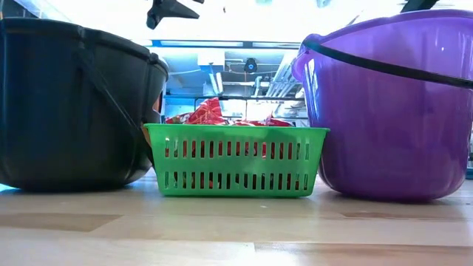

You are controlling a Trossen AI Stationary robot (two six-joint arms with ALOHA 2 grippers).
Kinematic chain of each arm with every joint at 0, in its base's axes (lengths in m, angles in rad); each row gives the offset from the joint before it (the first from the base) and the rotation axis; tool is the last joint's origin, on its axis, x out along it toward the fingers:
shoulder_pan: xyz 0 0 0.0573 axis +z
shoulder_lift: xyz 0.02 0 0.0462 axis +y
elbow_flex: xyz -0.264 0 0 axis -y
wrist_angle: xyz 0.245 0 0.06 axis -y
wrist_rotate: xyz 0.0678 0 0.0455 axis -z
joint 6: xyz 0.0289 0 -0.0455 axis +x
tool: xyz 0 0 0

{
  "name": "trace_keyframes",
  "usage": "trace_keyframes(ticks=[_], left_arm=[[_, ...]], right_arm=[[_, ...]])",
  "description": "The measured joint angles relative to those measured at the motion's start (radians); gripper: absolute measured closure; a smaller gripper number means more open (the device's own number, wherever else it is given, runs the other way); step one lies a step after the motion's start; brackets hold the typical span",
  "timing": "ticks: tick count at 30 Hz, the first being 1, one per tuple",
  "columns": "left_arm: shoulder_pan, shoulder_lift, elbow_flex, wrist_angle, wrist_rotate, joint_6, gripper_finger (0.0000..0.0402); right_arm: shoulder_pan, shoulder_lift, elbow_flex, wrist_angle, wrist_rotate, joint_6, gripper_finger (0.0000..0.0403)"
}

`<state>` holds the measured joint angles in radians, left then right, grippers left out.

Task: Sort candy by brand, put in halloween buckets
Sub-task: Put the red candy into the green bin

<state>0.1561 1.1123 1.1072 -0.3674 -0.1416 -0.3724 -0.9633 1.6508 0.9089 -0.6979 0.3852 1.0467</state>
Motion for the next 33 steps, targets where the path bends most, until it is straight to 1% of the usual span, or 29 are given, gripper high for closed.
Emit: trace_keyframes(ticks=[3,6,9,13,14,15,17,20,24,29,31,33], left_arm=[[-0.001,0.0,0.0,0.004,-0.003,-0.01,0.0238],[-0.001,0.0,0.0,0.003,-0.003,-0.011,0.0238],[-0.001,0.0,0.0,0.002,-0.002,-0.013,0.0238],[-0.001,-0.002,0.0,0.0,-0.001,-0.015,0.0238],[-0.001,-0.005,0.0,-0.001,-0.001,-0.016,0.0238],[-0.001,-0.012,0.0,-0.001,0.0,-0.017,0.0238],[-0.001,-0.037,0.0,-0.002,0.003,-0.015,0.0238],[-0.001,-0.103,0.0,-0.002,0.006,0.011,0.0239],[0.0,-0.203,0.0,0.0,-0.006,0.04,0.0239],[0.0,-0.311,0.0,-0.003,-0.043,0.075,0.0239],[0.0,-0.34,0.0,-0.019,-0.056,0.093,0.0239],[0.0,-0.358,0.0,-0.042,-0.062,0.109,0.0239]], right_arm=[[0.002,0.022,0.013,0.003,0.04,0.04,0.0243],[0.001,0.034,0.014,-0.012,0.053,0.033,0.0251],[0.013,0.042,0.013,-0.017,0.063,0.019,0.0286],[0.032,0.064,0.013,-0.048,0.077,-0.02,0.0372],[0.037,0.068,0.011,-0.053,0.078,-0.03,0.0387],[0.043,0.069,0.006,-0.051,0.08,-0.039,0.0394],[0.056,0.067,-0.003,-0.05,0.076,-0.056,0.0392],[0.092,0.046,-0.008,-0.044,0.047,-0.091,0.04],[0.169,-0.038,-0.007,-0.034,0.078,-0.131,0.0402],[0.284,-0.242,-0.006,-0.034,0.148,-0.131,0.0403],[0.351,-0.33,-0.006,-0.014,0.151,-0.136,0.0403],[0.428,-0.406,-0.006,0.047,0.111,-0.159,0.0403]])
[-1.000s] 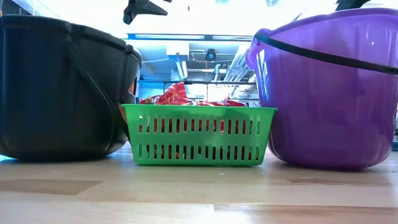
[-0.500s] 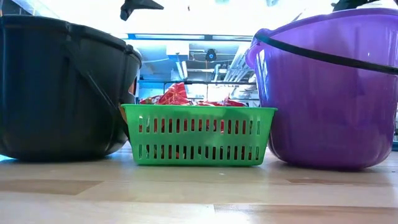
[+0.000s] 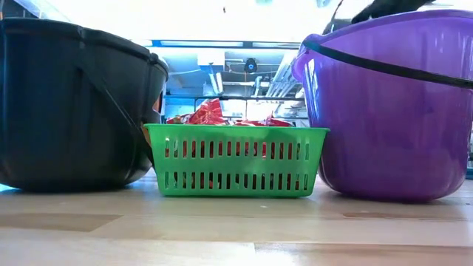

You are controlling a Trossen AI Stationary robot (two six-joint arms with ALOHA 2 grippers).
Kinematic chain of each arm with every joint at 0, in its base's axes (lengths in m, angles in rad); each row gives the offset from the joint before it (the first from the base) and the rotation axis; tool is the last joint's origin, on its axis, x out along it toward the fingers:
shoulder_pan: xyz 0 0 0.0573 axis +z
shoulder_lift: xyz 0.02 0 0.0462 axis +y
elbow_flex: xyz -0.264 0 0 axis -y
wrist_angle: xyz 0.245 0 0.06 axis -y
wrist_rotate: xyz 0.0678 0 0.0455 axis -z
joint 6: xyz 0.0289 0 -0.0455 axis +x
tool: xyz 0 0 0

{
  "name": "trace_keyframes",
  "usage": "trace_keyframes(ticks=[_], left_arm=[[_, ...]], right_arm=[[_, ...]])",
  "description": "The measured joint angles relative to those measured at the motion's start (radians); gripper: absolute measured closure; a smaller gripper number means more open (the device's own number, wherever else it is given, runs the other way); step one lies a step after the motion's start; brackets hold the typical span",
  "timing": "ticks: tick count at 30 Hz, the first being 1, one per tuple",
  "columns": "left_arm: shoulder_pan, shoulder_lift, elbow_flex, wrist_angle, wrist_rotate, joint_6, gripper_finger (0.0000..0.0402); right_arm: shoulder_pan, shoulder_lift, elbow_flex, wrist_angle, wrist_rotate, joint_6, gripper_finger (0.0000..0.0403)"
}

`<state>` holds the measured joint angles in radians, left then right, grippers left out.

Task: Sort candy by brand, put in halloween buckets
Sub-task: Put the red candy into the green bin

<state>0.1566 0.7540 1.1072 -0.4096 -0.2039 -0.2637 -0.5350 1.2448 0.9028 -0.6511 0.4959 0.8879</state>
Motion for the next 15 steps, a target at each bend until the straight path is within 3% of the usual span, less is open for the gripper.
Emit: trace_keyframes(ticks=[5,11,15], left_arm=[[0.0,-0.006,0.0,-0.047,-0.016,0.005,0.0239],[0.0,0.027,0.0,-0.047,-0.016,0.006,0.0239],[0.0,0.048,0.0,-0.049,-0.011,0.006,0.0239]], right_arm=[[0.274,-0.074,0.001,0.253,-0.201,-0.004,0.0403],[0.611,0.013,0.001,0.598,-0.278,-0.012,0.0403],[0.748,0.102,0.002,0.752,-0.306,-0.034,0.0403]])
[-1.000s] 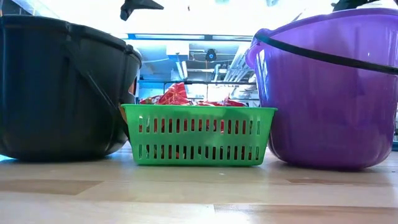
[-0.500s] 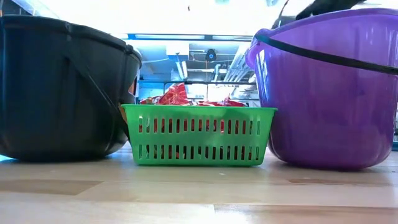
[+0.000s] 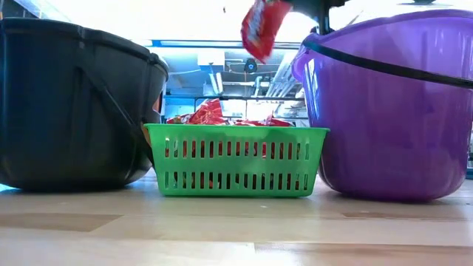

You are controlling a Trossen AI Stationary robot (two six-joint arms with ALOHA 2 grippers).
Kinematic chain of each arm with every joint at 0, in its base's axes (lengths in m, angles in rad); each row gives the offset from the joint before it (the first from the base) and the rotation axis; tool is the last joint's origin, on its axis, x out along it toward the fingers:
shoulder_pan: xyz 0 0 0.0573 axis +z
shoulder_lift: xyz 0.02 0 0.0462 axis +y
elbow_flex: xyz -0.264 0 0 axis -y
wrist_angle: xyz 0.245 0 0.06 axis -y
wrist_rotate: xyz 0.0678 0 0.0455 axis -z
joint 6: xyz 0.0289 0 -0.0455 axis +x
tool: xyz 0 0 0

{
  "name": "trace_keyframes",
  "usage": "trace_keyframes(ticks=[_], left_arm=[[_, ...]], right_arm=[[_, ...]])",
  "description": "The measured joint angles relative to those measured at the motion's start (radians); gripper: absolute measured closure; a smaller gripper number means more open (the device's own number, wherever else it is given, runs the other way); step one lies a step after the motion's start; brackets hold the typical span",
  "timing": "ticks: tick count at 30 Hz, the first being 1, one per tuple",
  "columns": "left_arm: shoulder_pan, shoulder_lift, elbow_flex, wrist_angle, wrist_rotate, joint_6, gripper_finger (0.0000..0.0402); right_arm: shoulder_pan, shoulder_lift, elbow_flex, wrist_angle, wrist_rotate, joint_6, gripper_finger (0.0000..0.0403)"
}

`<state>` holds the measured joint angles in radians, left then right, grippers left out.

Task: Sort candy by brand, put in halloween buckets
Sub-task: Put the red candy into the green bin, then put the white chocolate into the black bucket

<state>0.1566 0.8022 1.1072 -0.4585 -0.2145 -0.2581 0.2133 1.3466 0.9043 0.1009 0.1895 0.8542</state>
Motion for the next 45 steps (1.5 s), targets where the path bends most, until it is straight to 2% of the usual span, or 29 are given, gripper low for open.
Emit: trace_keyframes(ticks=[6,11,16,23,31,34,42,45], left_arm=[[0.0,0.018,0.0,0.0,0.029,0.0,0.0239],[0.0,0.017,0.0,-0.021,0.029,0.0,0.0239],[0.0,0.018,0.0,-0.027,0.029,-0.001,0.0239],[0.0,0.018,0.0,-0.028,0.029,-0.001,0.0238],[0.0,0.018,0.0,-0.052,0.029,-0.001,0.0238],[0.0,0.018,0.0,-0.052,0.023,-0.001,0.0238],[0.0,0.018,0.0,-0.052,0.019,-0.005,0.0238],[0.006,0.033,0.0,-0.067,-0.026,-0.109,0.0238]], right_arm=[[0.058,0.097,0.001,0.049,-0.024,0.052,0.0403],[0.055,0.17,0.095,0.023,-0.119,-0.03,0.0403],[0.056,0.283,0.248,-0.208,-0.244,-0.153,0.0403],[0.042,0.37,0.411,-0.394,-0.246,-0.315,0.0403],[0.019,0.385,0.433,-0.492,-0.241,-0.357,0.0398],[0.007,0.394,0.433,-0.489,-0.256,-0.331,0.0373],[-0.036,0.396,0.463,-0.525,-0.272,-0.421,0.0255],[-0.1,0.392,0.544,-0.568,-0.267,-0.459,0.0232]])
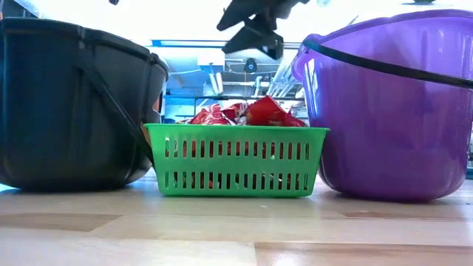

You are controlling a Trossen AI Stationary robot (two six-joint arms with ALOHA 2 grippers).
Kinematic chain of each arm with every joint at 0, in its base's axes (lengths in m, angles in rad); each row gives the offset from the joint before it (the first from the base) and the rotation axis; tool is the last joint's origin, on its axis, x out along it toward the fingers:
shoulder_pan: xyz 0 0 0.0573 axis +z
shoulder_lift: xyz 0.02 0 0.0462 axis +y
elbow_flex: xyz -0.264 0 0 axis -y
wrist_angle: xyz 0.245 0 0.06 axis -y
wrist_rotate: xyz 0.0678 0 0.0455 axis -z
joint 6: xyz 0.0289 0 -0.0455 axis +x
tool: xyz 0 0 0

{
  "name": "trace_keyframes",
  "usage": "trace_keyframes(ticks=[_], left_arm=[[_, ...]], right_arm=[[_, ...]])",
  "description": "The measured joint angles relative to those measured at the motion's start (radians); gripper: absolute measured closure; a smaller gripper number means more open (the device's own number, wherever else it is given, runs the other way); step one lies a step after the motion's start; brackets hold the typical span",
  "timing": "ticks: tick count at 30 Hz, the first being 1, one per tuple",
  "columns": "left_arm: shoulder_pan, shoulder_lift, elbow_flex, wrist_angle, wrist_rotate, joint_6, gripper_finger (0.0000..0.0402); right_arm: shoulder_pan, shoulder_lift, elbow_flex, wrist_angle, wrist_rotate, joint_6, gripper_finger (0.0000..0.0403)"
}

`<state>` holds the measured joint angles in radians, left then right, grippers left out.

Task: Sort candy by brand, put in halloween buckets
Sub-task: Put the white chocolate into the black bucket

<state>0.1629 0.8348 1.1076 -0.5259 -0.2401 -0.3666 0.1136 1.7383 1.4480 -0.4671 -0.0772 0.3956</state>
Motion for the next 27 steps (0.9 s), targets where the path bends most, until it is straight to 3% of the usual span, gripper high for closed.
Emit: trace_keyframes(ticks=[9,12,18,27], left_arm=[[0.196,0.236,-0.002,-0.473,0.0,-0.076,0.0238],[0.255,0.326,-0.001,-0.434,0.044,-0.06,0.0238],[0.306,0.542,0.0,-0.179,0.19,-0.052,0.0238],[0.359,0.881,-0.001,-0.043,0.261,-0.133,0.0238]], right_arm=[[-0.243,-0.034,0.124,-0.274,0.023,-0.229,0.0224],[-0.319,-0.079,0.082,-0.308,0.025,-0.265,0.0224],[-0.396,-0.252,-0.13,-0.294,0.023,-0.212,0.0224],[-0.315,-0.534,-0.429,-0.196,0.024,0.095,0.0224]])
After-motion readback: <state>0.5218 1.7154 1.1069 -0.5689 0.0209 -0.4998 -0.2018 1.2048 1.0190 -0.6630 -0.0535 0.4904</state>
